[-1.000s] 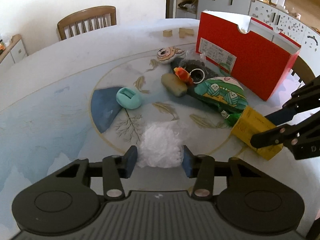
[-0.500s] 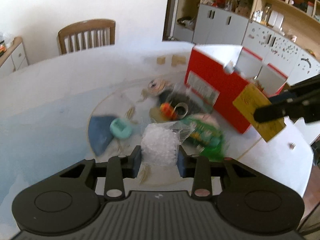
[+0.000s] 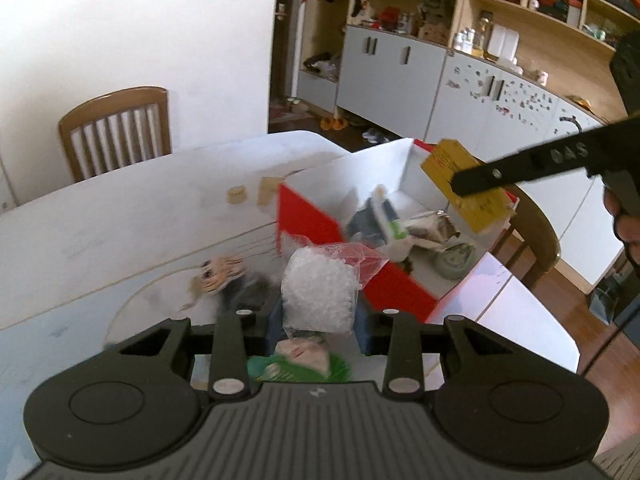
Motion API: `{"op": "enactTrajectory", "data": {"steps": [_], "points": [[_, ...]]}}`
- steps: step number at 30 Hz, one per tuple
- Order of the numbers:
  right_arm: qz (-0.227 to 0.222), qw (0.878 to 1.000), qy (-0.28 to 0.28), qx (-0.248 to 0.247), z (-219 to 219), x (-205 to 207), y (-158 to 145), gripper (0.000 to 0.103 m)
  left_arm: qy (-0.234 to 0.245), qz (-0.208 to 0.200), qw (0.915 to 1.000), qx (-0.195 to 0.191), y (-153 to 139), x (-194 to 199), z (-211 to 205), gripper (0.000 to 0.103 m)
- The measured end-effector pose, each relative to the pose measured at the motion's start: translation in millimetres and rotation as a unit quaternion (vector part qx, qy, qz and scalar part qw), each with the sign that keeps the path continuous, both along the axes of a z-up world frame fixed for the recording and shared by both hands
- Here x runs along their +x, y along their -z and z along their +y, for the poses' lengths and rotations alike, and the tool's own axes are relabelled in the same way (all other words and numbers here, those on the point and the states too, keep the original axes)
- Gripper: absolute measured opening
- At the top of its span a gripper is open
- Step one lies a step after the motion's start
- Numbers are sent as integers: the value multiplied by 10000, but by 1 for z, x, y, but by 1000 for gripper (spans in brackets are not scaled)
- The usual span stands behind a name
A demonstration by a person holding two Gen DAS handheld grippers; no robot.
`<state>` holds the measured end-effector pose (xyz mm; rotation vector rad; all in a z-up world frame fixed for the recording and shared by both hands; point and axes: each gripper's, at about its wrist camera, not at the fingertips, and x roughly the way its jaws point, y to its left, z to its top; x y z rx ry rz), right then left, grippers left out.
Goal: Organize objects
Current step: 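Carry the bead bag and yellow box with both tools into the red box, then open both tools to drop the bead bag and yellow box in the box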
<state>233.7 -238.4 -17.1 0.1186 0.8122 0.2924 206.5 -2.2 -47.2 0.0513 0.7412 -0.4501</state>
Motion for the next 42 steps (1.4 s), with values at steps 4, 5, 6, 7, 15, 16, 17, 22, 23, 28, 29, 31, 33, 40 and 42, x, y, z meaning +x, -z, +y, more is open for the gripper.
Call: {"op": "enactTrajectory", "data": {"steps": [4,5,6,7,15,16,17,22,23,28,29,31,33,40,42], "points": [[82,9997,226,-12,-39,15,5,27,94,63,9999,58,-1,12,-33,35],[99,9996,275,-8,-46,18,6,28,126,57,9999,67,-2,14,-40,35],[122,9994,312,1,-53,22,9,28,158,52,9998,95,-2,17,-48,35],[140,9993,342,-2,-61,25,11,28,199,53,9997,134,-2,18,-56,35],[260,9985,467,-103,-101,52,33,28,574,246,9970,450,4,46,-125,35],[303,9984,475,-75,-105,56,36,28,617,296,9965,474,6,50,-134,35],[335,9983,479,-67,-108,60,39,28,655,343,9960,508,9,54,-142,35],[434,9983,377,-139,-115,78,52,28,778,603,9924,734,24,75,-180,35],[447,9983,343,-148,-115,82,54,28,784,655,9917,777,27,79,-185,35],[592,9978,182,-216,-110,106,67,28,808,888,9866,1103,46,98,-209,35],[636,9976,140,-215,-109,110,70,28,787,915,9858,1166,49,101,-213,35],[711,9971,60,-279,-106,118,77,28,730,1020,9846,1217,55,108,-217,35],[809,9961,-20,-366,-104,124,84,28,664,1244,9829,1181,61,116,-220,35],[1115,9923,-140,-512,-104,141,107,28,468,1653,9769,1269,79,139,-223,35],[1150,9918,-166,-533,-104,142,112,28,435,1867,9740,1204,84,145,-223,35]]}}
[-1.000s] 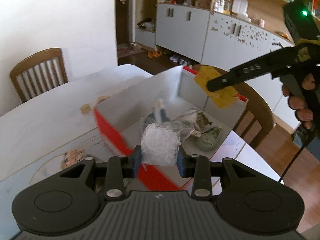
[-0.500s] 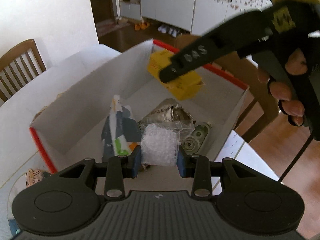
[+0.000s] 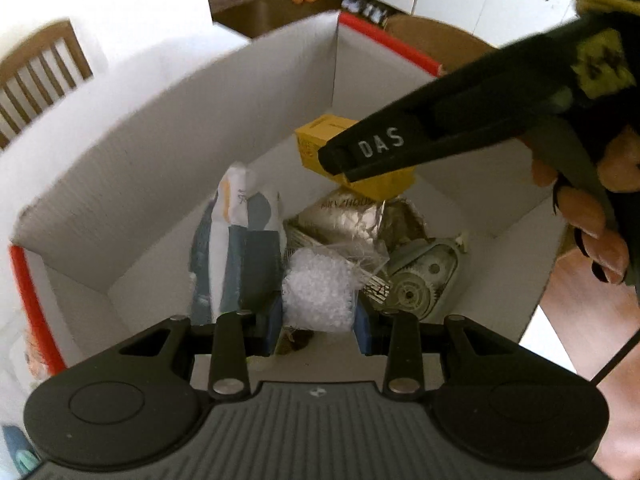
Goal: Organize objects
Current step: 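Open both tools to drop the bead bag and yellow box in the box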
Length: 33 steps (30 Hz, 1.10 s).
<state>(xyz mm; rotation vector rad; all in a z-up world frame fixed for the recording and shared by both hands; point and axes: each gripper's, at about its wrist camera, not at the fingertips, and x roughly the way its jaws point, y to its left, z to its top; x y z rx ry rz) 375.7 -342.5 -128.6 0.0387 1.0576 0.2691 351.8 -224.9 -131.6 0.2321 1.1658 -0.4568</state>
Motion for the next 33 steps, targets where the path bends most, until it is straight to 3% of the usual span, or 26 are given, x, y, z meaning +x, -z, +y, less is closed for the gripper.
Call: {"op": "enactTrajectory", "data": {"steps": [9,12,16,21,27,33], "points": [[82,9999,-66,-4,1,1,9,28,-115,327,9994,80,14,4,-5,37],[84,9999,-97,33,-1,2,7,30,-189,377,9991,39,15,3,-4,45],[33,9998,-165,96,-4,-2,0,33,-237,272,9993,-73,10,-2,-1,58],[-59,9996,-256,131,-10,-11,-11,36,-341,177,9990,-247,2,-11,5,58],[-254,9988,-385,189,-15,-31,-27,46,-394,-50,9983,-426,-13,-16,5,58],[-397,9976,-467,312,-19,-51,-44,46,-601,-370,9950,-703,-38,-34,23,58]]}}
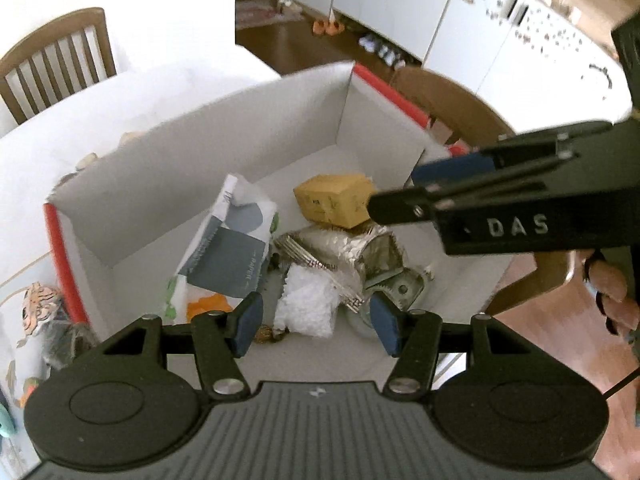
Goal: Organize objects
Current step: 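Open both tools to drop the bead bag and yellow box in the box, then move both tools back from the box to the item pile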
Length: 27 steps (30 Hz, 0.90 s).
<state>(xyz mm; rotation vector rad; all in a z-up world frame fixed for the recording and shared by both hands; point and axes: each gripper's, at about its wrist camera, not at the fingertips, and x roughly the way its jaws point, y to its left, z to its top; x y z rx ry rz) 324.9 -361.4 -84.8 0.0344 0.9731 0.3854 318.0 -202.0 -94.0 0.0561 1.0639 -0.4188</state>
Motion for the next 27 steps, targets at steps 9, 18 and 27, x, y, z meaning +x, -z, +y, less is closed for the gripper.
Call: {"op": "enactTrajectory", "data": {"steps": [9,18,27], "points": [[-260,9994,-41,222,8,-31,-26,56,-266,-359,9985,-302,-36,-30,32,58],[-679,9973,13,263,33,-68,-48,80,-354,-633,9959,-544,-51,-54,73,74],[-966,9946,11,392,82,-106,-58,99,-751,-1136,9900,-365,-72,-81,143,82]]}}
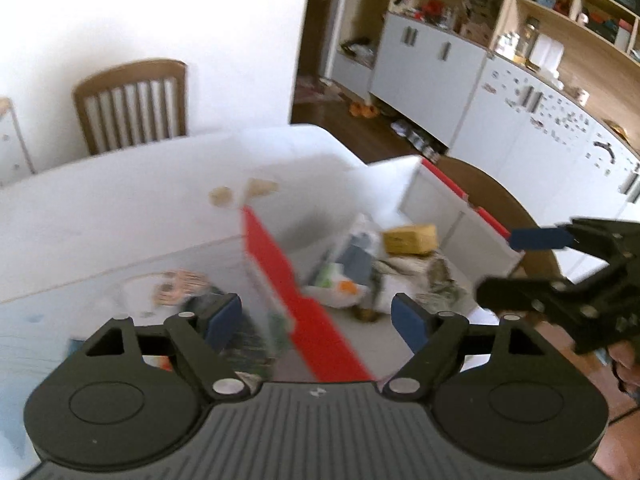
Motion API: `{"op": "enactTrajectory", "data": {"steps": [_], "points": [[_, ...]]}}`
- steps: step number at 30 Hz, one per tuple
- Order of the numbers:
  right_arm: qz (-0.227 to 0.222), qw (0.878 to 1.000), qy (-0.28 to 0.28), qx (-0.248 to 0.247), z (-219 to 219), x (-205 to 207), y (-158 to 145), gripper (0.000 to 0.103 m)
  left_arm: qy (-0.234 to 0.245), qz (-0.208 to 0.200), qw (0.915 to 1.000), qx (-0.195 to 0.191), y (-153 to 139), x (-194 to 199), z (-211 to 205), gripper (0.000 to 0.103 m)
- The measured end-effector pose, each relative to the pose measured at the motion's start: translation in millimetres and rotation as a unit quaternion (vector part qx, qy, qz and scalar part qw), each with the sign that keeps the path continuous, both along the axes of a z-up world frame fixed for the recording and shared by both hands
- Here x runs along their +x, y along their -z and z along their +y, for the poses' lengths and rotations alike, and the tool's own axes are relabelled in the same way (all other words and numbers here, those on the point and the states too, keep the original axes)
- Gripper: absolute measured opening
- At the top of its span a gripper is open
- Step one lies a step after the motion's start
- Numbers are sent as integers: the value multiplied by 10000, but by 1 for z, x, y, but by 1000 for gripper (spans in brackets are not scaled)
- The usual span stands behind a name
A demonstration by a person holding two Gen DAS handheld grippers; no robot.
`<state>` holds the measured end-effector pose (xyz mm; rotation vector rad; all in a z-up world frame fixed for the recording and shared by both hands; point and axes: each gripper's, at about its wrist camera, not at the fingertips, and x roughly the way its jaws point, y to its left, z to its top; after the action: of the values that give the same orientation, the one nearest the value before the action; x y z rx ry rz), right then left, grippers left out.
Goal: Organize objects
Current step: 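Move both tools back from the box to the item pile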
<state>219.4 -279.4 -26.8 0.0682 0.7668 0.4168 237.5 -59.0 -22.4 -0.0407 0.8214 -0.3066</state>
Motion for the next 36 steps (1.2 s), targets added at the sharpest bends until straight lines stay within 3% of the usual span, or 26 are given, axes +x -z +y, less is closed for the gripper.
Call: {"op": "enactTrajectory", "data": {"steps": [6,14,16,27,31,36], "points": [[-65,10000,22,35,36,-17,0,101,-264,-189,9994,88,-6,-9,52,88],[154,9999,-4,29,86,-30,12,101,-466,-52,9989,62,10,-12,111,90],[181,9998,-39,9,100,-34,15,101,-465,-3,9989,49,17,-13,123,97],[564,9977,-193,-326,166,-30,49,101,-355,195,9992,-67,61,-7,169,100],[636,9967,-157,-478,182,-26,64,101,-269,265,9992,93,80,-2,176,100],[724,9949,-71,-693,196,-20,80,101,-179,333,9993,8,99,2,186,100]]}}
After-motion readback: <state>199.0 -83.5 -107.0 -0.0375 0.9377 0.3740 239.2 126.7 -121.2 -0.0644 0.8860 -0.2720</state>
